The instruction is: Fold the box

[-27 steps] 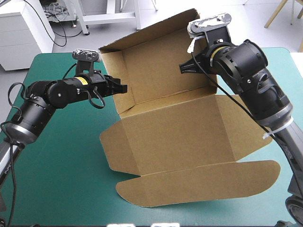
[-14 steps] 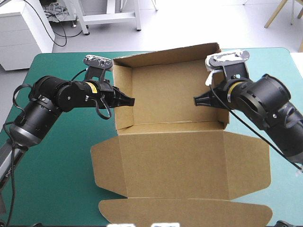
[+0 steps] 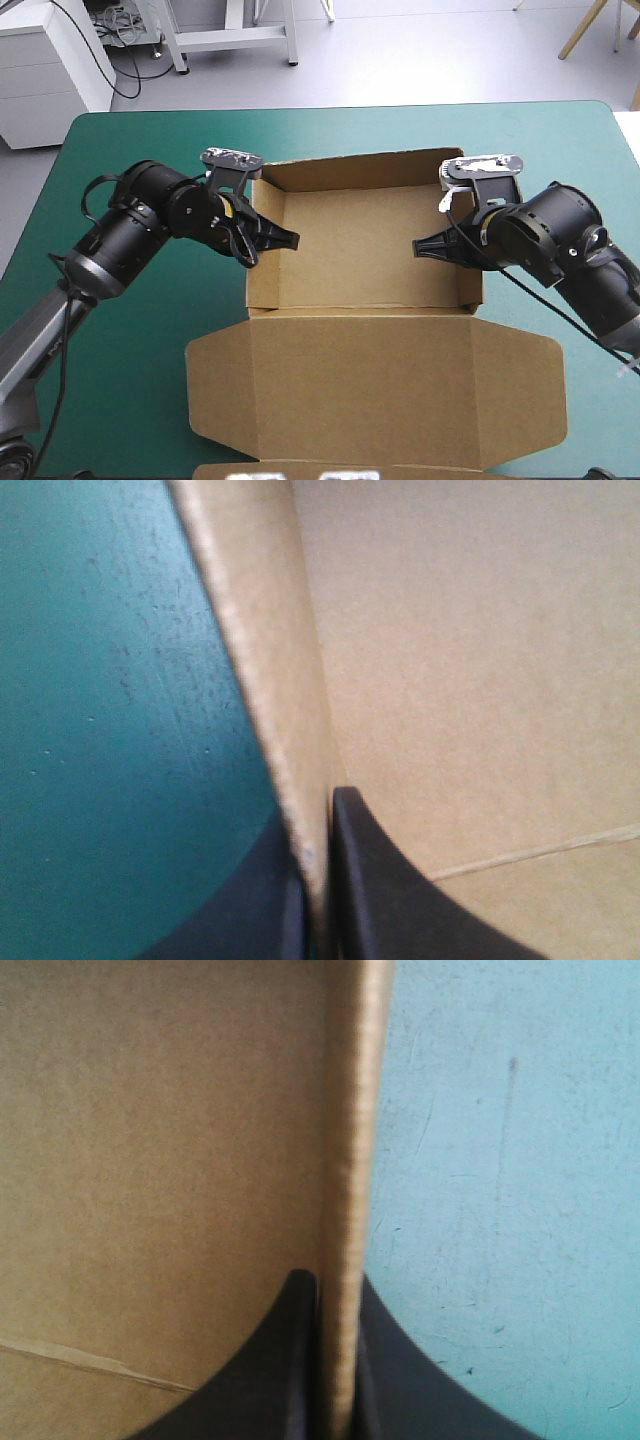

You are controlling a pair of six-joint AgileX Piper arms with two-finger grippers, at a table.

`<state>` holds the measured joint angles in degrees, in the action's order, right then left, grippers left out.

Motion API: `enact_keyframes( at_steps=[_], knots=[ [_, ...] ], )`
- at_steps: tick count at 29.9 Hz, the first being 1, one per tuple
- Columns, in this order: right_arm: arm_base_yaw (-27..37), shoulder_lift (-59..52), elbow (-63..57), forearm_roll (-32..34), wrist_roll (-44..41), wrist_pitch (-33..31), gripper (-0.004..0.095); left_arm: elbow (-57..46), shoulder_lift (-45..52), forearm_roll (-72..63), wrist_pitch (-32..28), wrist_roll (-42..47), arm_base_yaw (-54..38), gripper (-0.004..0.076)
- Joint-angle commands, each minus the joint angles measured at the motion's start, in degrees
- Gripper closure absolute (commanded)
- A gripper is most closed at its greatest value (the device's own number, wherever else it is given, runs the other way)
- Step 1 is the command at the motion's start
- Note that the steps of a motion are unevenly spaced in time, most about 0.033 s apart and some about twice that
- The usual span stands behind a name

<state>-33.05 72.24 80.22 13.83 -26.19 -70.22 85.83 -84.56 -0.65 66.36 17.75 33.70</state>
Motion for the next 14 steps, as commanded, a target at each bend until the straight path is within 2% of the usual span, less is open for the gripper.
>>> enact_keyframes(
  at_steps=[1, 8, 14],
  knots=[
    [3.4, -1.1, 0.8, -2.2, 4.4, 2.4, 0.0922, 1.7, -0.9, 5.2, -2.5, 1.2, 2.7, 0.0734],
    [7.5, 4.3, -1.3, -5.2, 7.7, 4.8, 0.0922, 1.7, -7.3, 5.5, -2.8, 2.0, 3.7, 0.0734],
    [12.3, 9.7, -1.3, -11.1, 11.9, 6.9, 0.0922, 1.7, -11.3, 5.6, -3.4, 3.1, 3.4, 0.0734]
  ],
)
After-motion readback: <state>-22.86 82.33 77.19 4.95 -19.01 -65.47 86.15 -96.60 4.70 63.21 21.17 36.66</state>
